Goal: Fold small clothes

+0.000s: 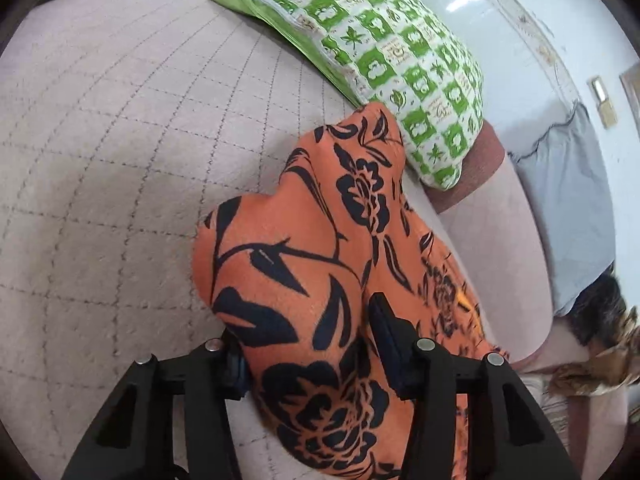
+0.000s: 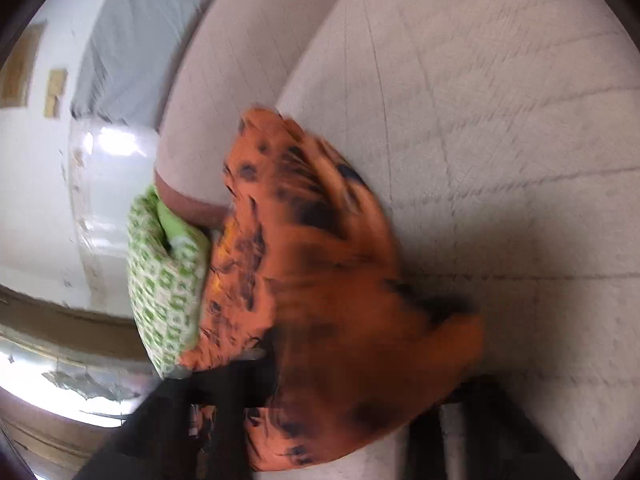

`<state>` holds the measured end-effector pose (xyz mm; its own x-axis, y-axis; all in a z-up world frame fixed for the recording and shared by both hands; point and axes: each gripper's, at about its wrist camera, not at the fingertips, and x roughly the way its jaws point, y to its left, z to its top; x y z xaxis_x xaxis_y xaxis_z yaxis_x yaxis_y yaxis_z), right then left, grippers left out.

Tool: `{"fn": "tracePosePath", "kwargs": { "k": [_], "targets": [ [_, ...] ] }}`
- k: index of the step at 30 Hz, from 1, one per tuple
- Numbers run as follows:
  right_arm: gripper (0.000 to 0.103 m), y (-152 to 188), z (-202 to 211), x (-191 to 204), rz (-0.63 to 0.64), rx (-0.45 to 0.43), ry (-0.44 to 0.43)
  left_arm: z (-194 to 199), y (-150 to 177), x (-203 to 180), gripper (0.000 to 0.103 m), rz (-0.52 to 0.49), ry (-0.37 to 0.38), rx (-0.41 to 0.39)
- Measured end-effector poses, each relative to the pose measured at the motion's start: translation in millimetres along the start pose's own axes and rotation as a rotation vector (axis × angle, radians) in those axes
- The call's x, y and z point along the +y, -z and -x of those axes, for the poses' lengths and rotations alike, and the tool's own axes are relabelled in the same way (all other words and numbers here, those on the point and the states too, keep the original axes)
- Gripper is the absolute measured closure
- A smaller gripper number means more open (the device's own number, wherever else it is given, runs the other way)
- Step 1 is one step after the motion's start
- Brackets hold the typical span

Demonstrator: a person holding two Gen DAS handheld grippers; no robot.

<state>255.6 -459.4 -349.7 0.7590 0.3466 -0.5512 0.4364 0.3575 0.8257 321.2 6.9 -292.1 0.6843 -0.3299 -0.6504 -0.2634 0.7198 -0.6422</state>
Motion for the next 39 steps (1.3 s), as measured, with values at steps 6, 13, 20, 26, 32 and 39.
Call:
{"fn": "tracePosePath", "kwargs": {
  "k": [6, 13, 20, 26, 32, 39],
  "targets": [
    [0.084, 9, 20, 34, 0.165, -0.076, 0.032, 5, 0, -8, 0.077, -0.043, -0.01, 0.008],
    [0.085, 40, 71, 52, 0.286, -0.12, 0.026, 59, 9, -6, 0.079, -0.079, 0.035, 0.013],
    [0.085, 101, 146, 26, 0.283, -0.027, 0.032, 143, 59, 56, 0.079, -0.059, -0.01, 0.091],
    [0.079, 149, 177, -32, 0.225, 0.137, 0.138, 185, 95, 109, 0.066, -0.04, -0.092, 0.16],
    [0.063, 120, 237, -52, 0.095, 0.053, 0.15, 263, 59, 85, 0.061, -0.216, -0.222, -0.076],
    [0.064, 106, 250, 27, 0.322, -0.102, 0.111, 236, 27, 1, 0.047, -0.44, -0.168, -0.132]
  ]
}}
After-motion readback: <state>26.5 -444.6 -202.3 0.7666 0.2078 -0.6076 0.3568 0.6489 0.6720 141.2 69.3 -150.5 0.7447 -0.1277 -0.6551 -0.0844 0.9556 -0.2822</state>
